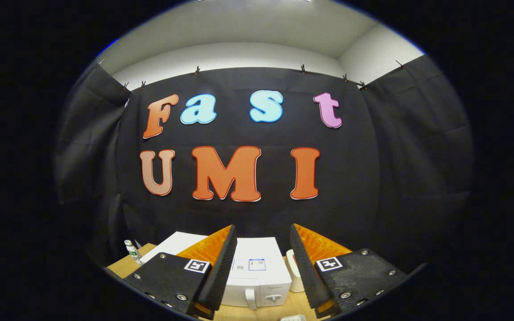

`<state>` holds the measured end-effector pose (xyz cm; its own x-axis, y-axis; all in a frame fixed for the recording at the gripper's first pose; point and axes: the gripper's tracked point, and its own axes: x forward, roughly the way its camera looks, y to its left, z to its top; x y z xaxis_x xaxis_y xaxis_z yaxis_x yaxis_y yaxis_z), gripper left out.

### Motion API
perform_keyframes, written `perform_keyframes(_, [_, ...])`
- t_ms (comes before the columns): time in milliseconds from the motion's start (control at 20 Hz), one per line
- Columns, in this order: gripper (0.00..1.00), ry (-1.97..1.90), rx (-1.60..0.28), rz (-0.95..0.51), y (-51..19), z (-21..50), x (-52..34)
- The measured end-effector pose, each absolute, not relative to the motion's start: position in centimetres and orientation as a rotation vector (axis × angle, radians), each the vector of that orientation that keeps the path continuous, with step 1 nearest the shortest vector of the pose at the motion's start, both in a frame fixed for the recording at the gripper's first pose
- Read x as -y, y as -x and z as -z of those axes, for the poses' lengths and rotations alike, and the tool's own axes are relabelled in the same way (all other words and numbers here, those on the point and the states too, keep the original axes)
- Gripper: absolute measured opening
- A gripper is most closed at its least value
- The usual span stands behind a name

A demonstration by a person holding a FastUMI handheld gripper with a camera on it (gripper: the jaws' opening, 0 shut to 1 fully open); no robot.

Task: Open the microwave, put the food inside, and close the microwave door.

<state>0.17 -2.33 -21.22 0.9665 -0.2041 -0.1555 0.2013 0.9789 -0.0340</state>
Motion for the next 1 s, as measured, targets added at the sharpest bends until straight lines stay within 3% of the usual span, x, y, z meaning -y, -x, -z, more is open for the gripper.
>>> perform_keyframes(250, [0.93,0.036,-0.098,0.175,0.6,14.3,0.9])
perform_keyframes(1000, [0.98,0.113,0.093,0.087,0.8,3.3,-3.3])
